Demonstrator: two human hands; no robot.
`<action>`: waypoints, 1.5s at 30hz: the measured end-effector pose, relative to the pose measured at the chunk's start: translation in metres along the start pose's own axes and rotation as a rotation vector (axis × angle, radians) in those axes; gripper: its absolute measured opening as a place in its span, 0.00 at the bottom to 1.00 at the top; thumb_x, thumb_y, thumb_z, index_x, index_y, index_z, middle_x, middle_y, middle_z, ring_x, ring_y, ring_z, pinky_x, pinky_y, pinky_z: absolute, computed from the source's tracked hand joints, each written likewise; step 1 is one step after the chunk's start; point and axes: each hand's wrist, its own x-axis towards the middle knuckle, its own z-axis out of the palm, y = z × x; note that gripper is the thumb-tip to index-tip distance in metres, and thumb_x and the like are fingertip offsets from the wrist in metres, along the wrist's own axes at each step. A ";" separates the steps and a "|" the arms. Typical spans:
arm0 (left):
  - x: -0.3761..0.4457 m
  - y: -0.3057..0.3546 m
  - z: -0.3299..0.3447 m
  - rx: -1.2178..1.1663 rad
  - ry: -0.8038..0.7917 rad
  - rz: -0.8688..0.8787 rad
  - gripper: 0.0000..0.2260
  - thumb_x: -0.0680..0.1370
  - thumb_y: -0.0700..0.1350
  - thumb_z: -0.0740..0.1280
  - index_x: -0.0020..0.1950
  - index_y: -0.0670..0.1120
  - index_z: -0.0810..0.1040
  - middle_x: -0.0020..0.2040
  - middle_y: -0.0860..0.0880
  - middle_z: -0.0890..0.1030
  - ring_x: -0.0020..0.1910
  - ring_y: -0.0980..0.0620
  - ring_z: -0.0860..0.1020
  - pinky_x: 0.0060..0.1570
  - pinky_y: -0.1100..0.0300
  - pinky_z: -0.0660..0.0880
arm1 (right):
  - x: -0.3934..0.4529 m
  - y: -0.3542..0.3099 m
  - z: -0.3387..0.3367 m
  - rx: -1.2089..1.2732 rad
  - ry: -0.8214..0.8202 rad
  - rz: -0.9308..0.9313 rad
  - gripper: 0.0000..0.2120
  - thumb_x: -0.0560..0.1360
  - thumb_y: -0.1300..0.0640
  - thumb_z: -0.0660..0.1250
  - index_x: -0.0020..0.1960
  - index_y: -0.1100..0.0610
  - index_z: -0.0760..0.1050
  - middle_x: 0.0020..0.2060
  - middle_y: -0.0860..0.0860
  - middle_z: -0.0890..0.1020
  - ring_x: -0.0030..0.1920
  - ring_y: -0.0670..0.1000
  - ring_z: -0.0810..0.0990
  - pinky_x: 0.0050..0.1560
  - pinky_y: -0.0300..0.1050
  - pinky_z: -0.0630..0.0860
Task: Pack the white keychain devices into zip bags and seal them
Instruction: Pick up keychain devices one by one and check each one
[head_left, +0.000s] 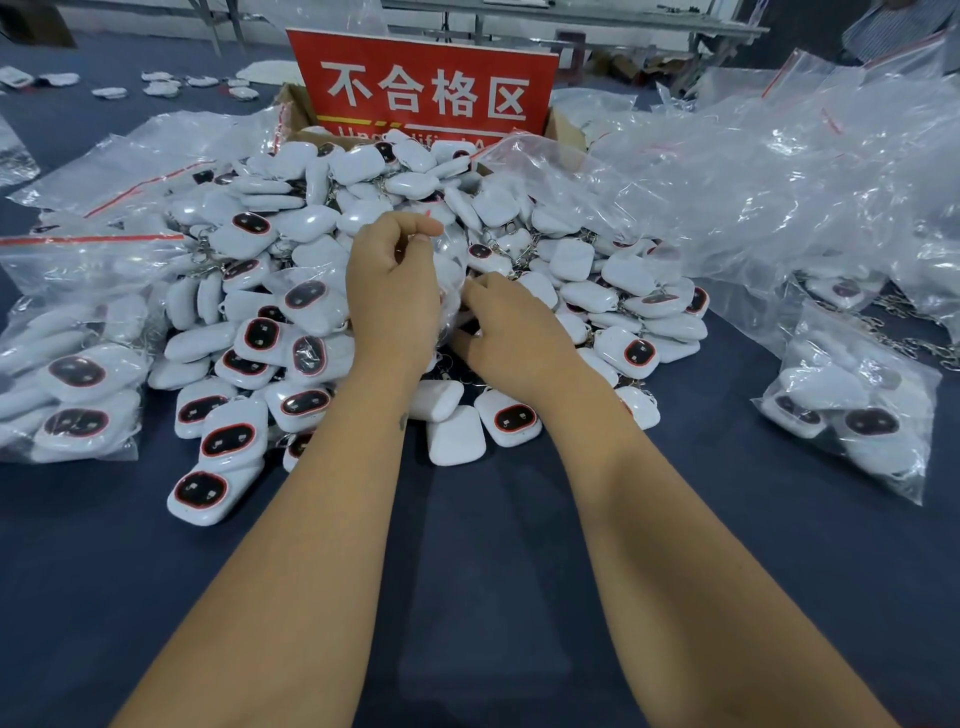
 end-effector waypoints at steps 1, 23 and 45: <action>0.000 -0.001 0.001 0.007 -0.003 0.000 0.14 0.79 0.37 0.58 0.43 0.54 0.78 0.46 0.42 0.73 0.43 0.48 0.72 0.40 0.57 0.70 | 0.000 -0.001 0.000 -0.010 0.012 0.004 0.13 0.77 0.54 0.66 0.59 0.59 0.73 0.55 0.56 0.76 0.57 0.59 0.73 0.54 0.54 0.71; -0.005 0.006 0.002 0.081 0.038 -0.009 0.15 0.78 0.38 0.56 0.44 0.54 0.79 0.46 0.43 0.71 0.35 0.54 0.68 0.36 0.61 0.65 | 0.002 -0.001 -0.004 0.581 0.253 0.329 0.12 0.74 0.58 0.70 0.55 0.53 0.71 0.41 0.46 0.79 0.43 0.49 0.78 0.42 0.43 0.74; -0.007 0.009 0.003 0.234 -0.157 0.003 0.09 0.78 0.44 0.65 0.53 0.46 0.84 0.52 0.41 0.74 0.45 0.48 0.75 0.56 0.46 0.75 | 0.006 -0.004 -0.015 1.304 0.276 0.330 0.09 0.75 0.71 0.66 0.52 0.62 0.78 0.45 0.60 0.83 0.44 0.55 0.82 0.55 0.54 0.80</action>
